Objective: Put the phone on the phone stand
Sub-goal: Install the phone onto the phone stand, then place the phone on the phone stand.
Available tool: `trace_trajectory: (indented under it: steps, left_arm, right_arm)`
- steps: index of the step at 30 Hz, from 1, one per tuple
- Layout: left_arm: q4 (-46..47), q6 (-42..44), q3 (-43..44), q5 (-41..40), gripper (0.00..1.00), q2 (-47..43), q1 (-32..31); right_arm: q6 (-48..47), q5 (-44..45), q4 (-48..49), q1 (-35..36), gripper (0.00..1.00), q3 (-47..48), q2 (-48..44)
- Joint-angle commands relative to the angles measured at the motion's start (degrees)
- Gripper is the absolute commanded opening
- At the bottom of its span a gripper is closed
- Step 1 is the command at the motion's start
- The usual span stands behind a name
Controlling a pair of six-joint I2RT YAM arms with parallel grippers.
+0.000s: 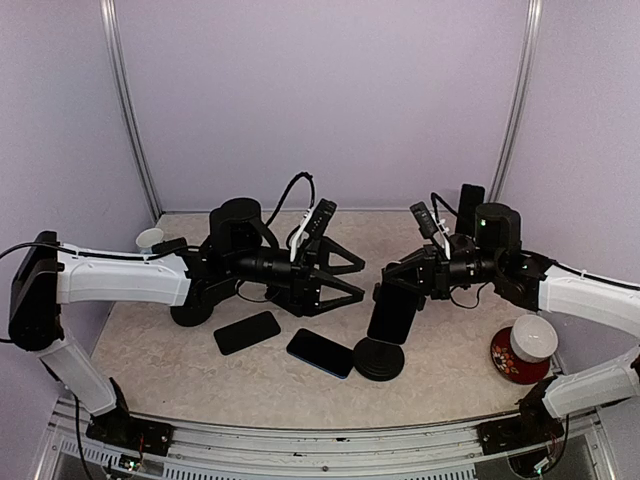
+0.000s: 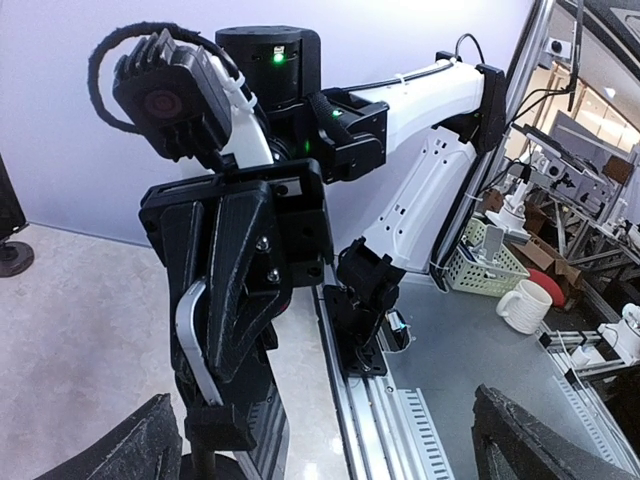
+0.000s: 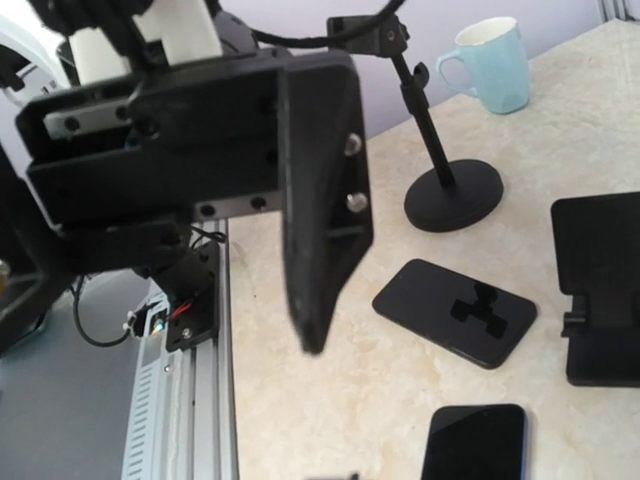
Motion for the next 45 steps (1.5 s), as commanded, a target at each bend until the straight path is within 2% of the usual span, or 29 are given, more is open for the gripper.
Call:
trace_trajectory:
  steps: [1, 10, 18, 22, 25, 30, 36, 45]
  left_arm:
    - [2.8, -0.6, -3.4, -1.5, 0.99, -3.2, 1.0]
    - [5.1, -1.4, -8.4, -2.6, 0.99, -6.7, 2.0]
    - [6.0, -1.7, -11.0, -3.2, 0.99, -8.1, 2.7]
    - [6.3, -1.7, -11.4, -3.3, 0.99, -7.9, 2.8]
    - [6.9, -2.1, -11.4, -3.2, 0.99, -7.4, 2.8]
    - [7.7, -2.7, -11.4, -3.1, 0.99, -6.7, 2.8]
    - [8.3, -3.3, -11.1, -2.9, 0.99, -5.9, 2.8]
    - [8.6, -3.8, -10.8, -3.1, 0.99, -5.5, 2.7]
  right_arm:
    - [-2.6, 0.2, -3.9, -1.0, 0.0, 4.0, 0.9]
    - [-6.2, -2.0, -9.9, -1.0, 0.0, 11.4, 4.3]
    - [-8.9, -2.9, -11.8, -1.0, 0.0, 12.7, 6.9]
    - [-10.0, -2.4, -13.2, -1.0, 0.06, 13.2, 7.8]
    - [-10.1, -1.8, -13.4, -1.0, 0.15, 13.0, 7.6]
    - [-10.1, 0.4, -13.8, -1.0, 0.38, 12.1, 6.0]
    - [-9.5, 4.0, -14.7, -1.0, 0.58, 11.2, 3.6]
    - [-9.5, 7.3, -16.0, -0.9, 0.77, 7.3, -1.6]
